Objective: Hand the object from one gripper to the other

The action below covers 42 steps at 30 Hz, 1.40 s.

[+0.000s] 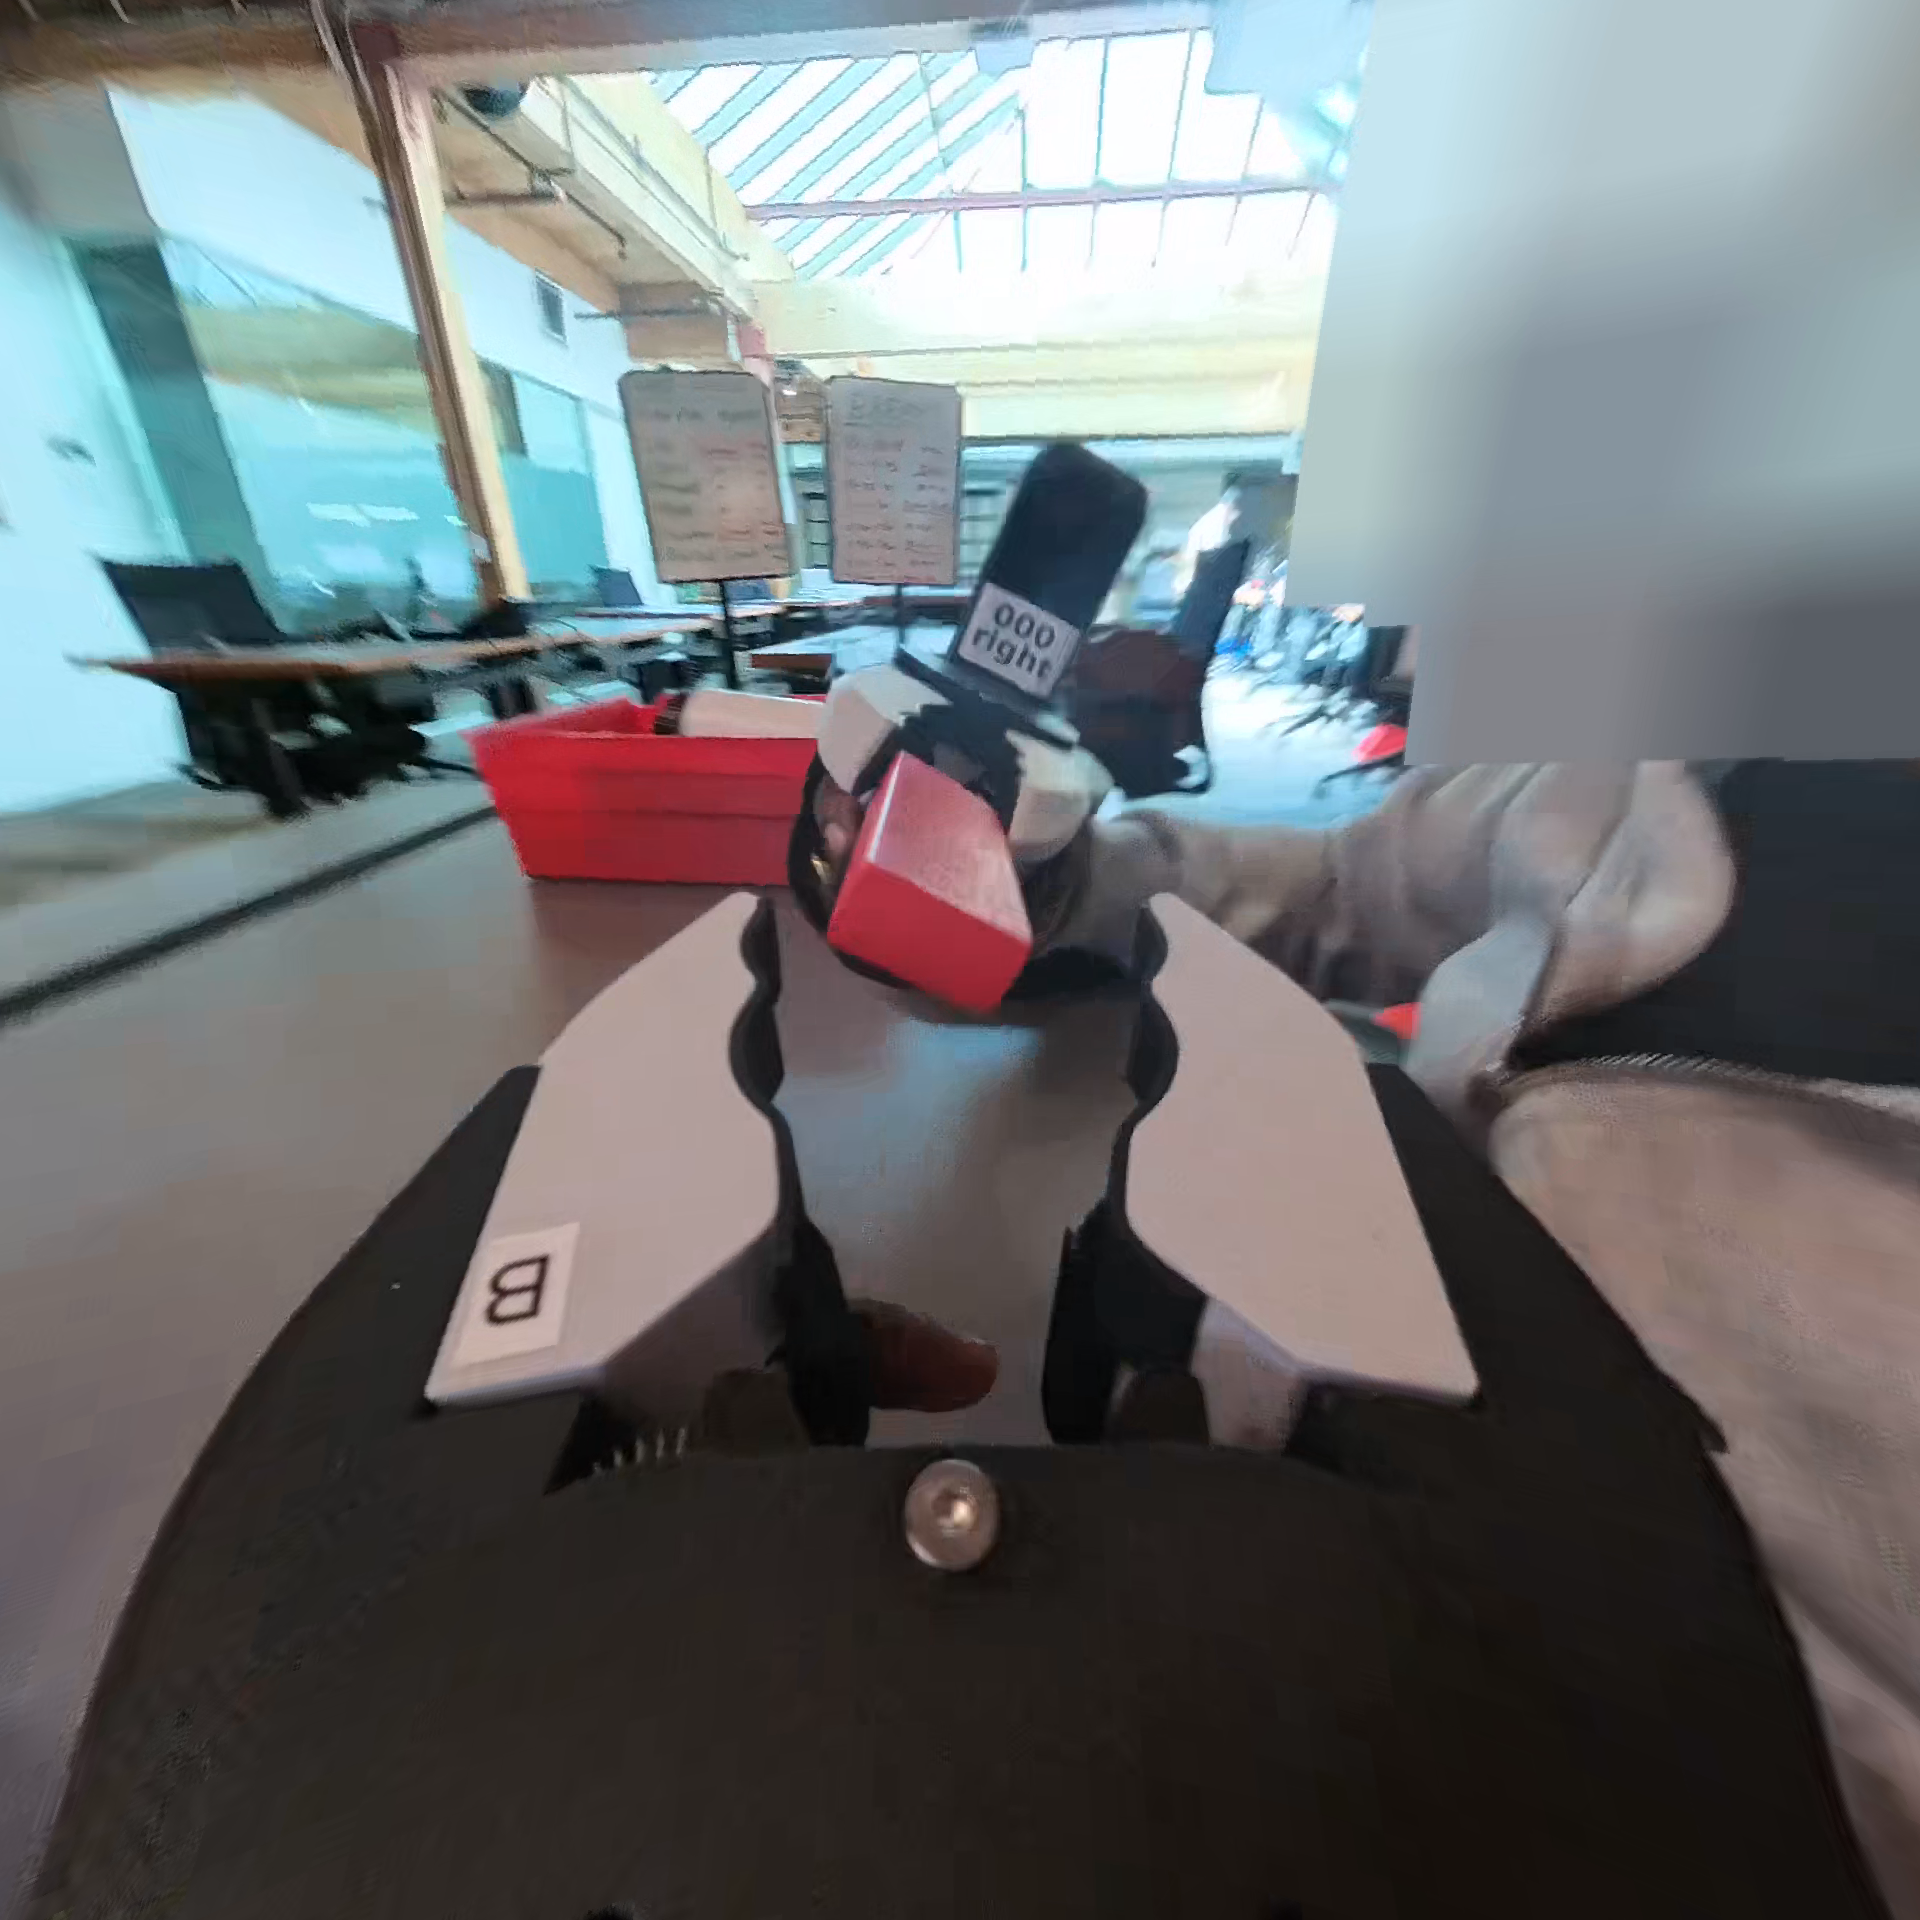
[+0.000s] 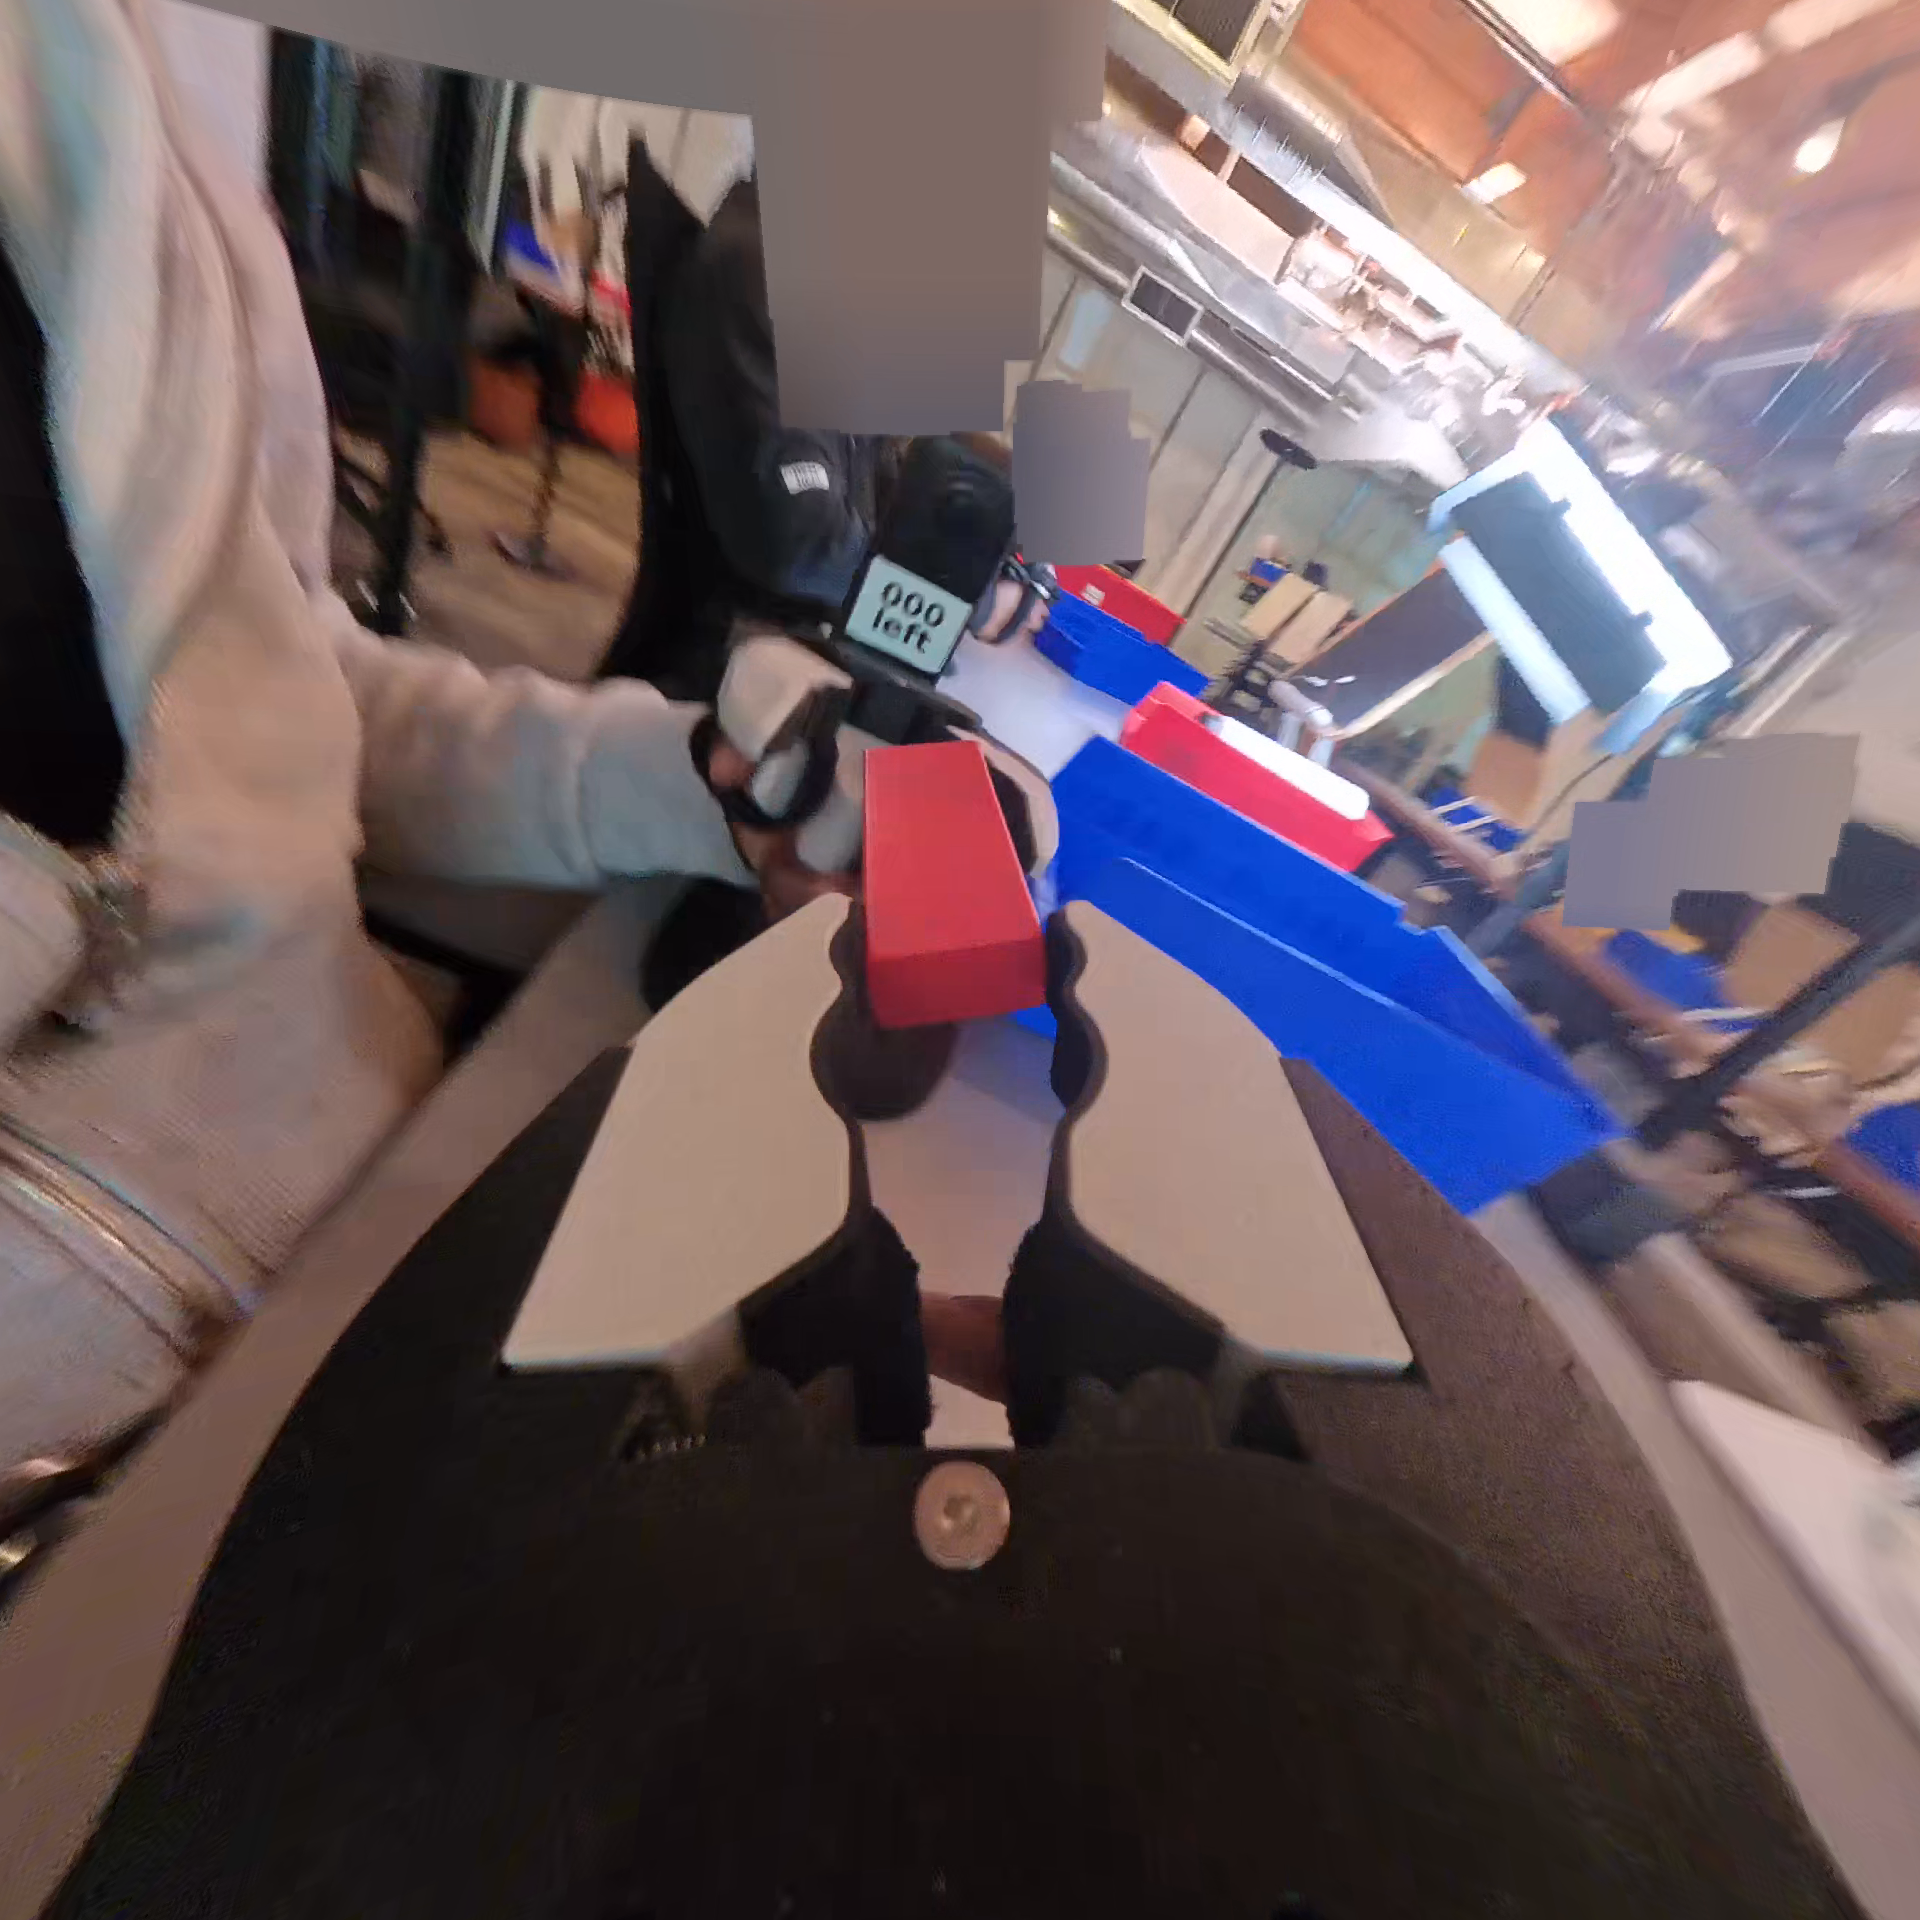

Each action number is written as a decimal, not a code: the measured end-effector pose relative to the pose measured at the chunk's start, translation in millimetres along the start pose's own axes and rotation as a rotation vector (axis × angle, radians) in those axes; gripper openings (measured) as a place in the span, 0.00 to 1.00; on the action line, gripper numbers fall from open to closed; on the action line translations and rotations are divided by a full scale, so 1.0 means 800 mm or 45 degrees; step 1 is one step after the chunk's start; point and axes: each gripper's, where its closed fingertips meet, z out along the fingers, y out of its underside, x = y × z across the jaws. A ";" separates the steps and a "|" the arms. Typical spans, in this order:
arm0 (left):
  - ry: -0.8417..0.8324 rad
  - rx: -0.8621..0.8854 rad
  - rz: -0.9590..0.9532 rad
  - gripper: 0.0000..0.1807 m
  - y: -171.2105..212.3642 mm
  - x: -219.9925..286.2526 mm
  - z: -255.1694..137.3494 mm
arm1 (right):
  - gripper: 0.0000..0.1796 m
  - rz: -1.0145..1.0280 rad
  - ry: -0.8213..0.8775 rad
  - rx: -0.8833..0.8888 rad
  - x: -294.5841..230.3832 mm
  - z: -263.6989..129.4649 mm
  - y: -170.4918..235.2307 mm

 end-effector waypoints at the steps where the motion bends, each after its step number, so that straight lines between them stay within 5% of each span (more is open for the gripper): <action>1: -0.045 -0.011 0.097 0.36 0.002 -0.002 0.001 | 0.19 0.104 -0.026 0.036 0.001 -0.001 -0.003; 9: -0.144 -0.099 0.375 0.27 0.014 -0.006 0.006 | 0.19 0.294 -0.101 0.028 -0.002 0.001 0.004; 11: -0.147 -0.089 0.357 0.19 0.013 -0.008 0.005 | 0.19 0.302 -0.110 0.019 -0.003 0.002 0.005; 16: -0.138 -0.082 0.228 0.19 0.010 -0.013 0.000 | 0.18 0.316 -0.093 -0.028 -0.003 0.008 0.013; 22: -0.285 0.177 -0.068 0.19 -0.024 -0.049 -0.030 | 0.52 0.140 0.301 -0.340 0.055 -0.007 0.059; 26: -0.271 0.326 -0.156 0.19 -0.041 -0.053 -0.043 | 0.60 0.061 0.596 -0.746 0.096 -0.039 0.112; 30: -0.270 0.322 -0.191 0.19 -0.039 -0.056 -0.042 | 0.59 -0.035 0.671 -0.934 0.104 -0.053 0.135; 42: -0.227 0.247 -0.237 0.19 -0.026 -0.051 -0.034 | 0.56 -0.115 0.709 -0.917 0.107 -0.052 0.126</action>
